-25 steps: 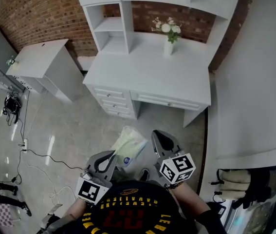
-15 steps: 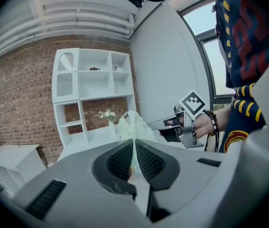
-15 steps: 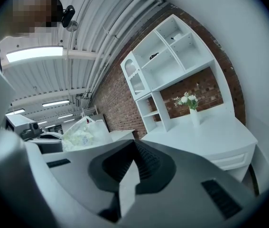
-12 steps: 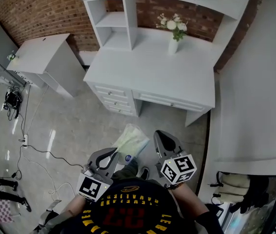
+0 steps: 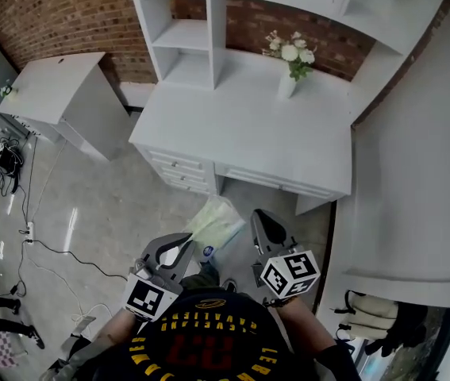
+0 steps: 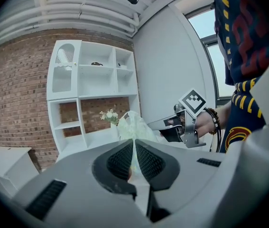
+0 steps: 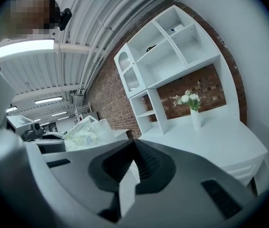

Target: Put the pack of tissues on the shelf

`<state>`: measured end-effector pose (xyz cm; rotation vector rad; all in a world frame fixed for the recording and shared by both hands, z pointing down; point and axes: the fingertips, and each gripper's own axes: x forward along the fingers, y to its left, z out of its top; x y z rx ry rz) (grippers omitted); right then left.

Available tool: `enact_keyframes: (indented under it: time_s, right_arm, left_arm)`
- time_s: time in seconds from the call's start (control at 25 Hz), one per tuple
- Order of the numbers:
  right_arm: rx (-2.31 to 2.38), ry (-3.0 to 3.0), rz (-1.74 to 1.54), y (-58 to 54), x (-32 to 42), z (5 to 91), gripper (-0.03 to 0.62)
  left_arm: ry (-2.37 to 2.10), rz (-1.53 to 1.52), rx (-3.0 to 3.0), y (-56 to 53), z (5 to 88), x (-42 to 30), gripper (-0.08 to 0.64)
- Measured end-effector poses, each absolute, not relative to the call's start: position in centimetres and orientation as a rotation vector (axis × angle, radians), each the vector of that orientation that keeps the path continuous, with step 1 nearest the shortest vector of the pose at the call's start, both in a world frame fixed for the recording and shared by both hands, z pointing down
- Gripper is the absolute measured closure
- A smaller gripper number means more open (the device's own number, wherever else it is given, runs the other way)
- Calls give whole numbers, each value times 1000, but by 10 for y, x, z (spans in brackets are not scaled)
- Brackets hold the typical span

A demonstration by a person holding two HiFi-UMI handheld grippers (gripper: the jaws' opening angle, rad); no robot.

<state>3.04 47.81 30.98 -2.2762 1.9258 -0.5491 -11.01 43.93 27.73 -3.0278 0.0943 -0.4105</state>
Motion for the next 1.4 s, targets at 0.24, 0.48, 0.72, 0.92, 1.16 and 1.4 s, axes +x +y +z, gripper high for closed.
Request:
enact_keyframes:
  time_s: [0.24,0.48,0.72,0.92,1.16,1.4]
  right_arm:
    - [-2292,1933,-556,438,33,308,585]
    - [-2303,1951,-544,402,32,307,584]
    - [-2291,1969,-593,374,28,316,586]
    - [-2255,2012,-617,350,28,323,584]
    - [-2190,2067,-638,317,42,336,585]
    - [-2133,2110,-601,282,75,325,584]
  left_arm:
    - [96,-379,-3039,397,274,-107,554]
    - [150,-381,-3050,353,288,-117,554]
    - [216,-413,-3050,325,298,-129,554]
    - [279,-451,-3081,304,308,-129,554]
    - [378,-456,-3049,277,308,-116,554]
    - [441,-452,-3021,251,299,-81,554]
